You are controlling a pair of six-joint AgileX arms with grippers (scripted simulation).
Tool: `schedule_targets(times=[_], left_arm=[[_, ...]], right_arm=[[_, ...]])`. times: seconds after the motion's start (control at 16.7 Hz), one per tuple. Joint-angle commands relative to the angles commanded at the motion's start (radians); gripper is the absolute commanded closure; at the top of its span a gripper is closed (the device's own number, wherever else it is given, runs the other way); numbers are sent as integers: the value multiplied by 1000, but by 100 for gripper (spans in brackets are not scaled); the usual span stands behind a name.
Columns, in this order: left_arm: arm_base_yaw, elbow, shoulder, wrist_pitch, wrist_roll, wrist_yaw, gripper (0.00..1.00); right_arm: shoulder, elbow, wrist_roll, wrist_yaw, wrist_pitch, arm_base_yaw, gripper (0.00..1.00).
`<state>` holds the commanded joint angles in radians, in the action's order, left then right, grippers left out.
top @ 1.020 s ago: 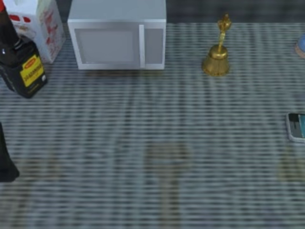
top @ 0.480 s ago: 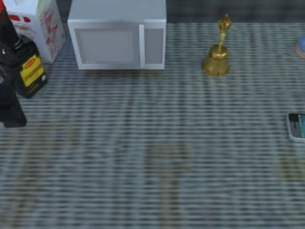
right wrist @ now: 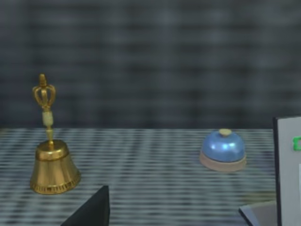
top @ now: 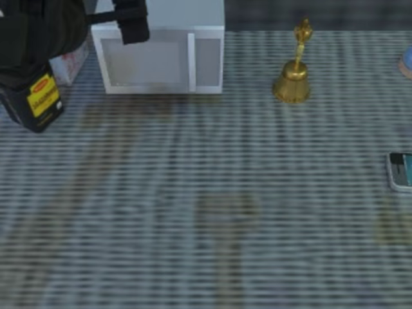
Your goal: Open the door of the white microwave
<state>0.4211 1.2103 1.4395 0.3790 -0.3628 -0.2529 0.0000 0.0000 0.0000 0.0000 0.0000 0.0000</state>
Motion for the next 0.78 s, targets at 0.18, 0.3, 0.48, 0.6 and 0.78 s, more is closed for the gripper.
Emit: schedule_targets(times=[0.18, 0.3, 0.48, 0.6, 0.78], left_arm=[[75, 212, 274, 71, -64, -46, 0], [117, 320, 416, 117, -95, -73, 0], [161, 430, 561, 171, -127, -102, 0], [175, 467, 606, 191, -136, -111, 0], [177, 472, 613, 194, -138, -113, 0]], right_arm=[[0, 0, 0, 0, 0, 0, 0], [0, 0, 0, 0, 0, 0, 0], [0, 0, 0, 0, 0, 0, 0], [0, 0, 0, 0, 0, 0, 0], [0, 0, 0, 0, 0, 0, 0]])
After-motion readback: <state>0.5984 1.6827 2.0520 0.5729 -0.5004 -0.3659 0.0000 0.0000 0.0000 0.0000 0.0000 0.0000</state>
